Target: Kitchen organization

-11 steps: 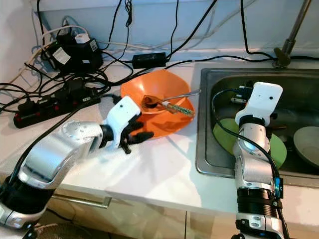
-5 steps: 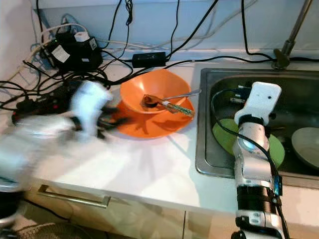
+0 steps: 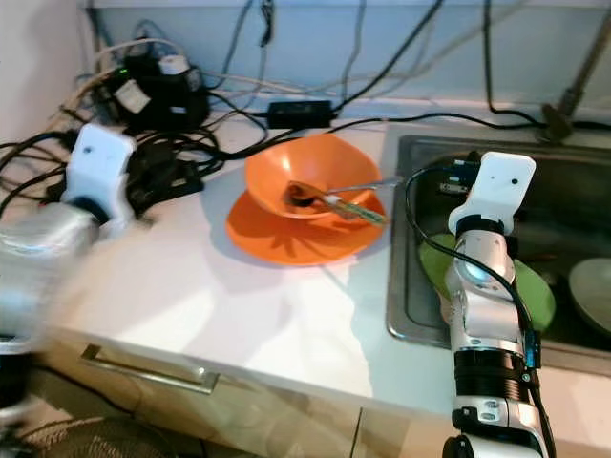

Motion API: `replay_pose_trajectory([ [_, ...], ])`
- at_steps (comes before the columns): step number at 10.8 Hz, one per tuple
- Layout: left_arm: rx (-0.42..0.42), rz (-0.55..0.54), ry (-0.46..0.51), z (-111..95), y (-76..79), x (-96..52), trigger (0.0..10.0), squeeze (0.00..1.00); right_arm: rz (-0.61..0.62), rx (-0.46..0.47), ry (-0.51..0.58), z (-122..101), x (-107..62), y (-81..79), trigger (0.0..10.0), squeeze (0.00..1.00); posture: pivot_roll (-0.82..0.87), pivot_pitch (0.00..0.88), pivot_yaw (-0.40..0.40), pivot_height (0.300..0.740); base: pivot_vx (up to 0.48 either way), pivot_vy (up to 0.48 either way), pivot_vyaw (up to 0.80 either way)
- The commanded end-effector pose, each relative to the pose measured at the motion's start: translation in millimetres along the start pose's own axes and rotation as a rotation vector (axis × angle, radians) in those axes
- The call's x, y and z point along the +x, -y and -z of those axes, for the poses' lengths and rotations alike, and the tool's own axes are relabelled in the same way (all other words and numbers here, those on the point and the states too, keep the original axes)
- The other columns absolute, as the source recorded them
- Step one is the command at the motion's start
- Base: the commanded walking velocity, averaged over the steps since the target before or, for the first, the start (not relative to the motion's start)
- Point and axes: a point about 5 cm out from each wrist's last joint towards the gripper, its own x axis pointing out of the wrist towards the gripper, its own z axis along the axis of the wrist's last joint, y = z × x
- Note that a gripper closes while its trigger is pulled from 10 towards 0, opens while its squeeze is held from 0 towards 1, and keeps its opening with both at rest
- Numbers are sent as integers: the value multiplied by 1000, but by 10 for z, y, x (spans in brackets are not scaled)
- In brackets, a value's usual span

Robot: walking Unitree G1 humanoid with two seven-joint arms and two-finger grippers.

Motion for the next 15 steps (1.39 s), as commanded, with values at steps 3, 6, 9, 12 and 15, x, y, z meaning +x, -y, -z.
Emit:
replay_pose_trajectory([
  [3, -108, -151, 240, -22, 241, 213, 10000, 0, 0, 32, 94, -153, -3, -19, 10000, 0, 83, 5, 108, 740, 0, 0, 0],
  [6, -139, -188, 393, -109, 371, 336, 10000, 0, 5, 26, 119, -161, -48, -3, 10000, 0, 50, 0, 126, 740, 0, -91, 0],
  [9, -138, -203, 450, -111, 391, 372, 10000, 0, -5, 27, 124, -153, -63, -18, 10000, 0, 48, 0, 123, 740, 0, -461, 0],
  [12, -137, -205, 460, -105, 402, 385, 10000, 0, -22, 14, 126, -160, -68, -36, 10000, 0, 47, 0, 120, 740, 0, -480, 0],
  [15, -143, -212, 469, -135, 371, 399, 10000, 0, -35, 17, 114, -144, -76, -57, 10000, 0, 52, 11, 116, 740, 0, -125, 0],
])
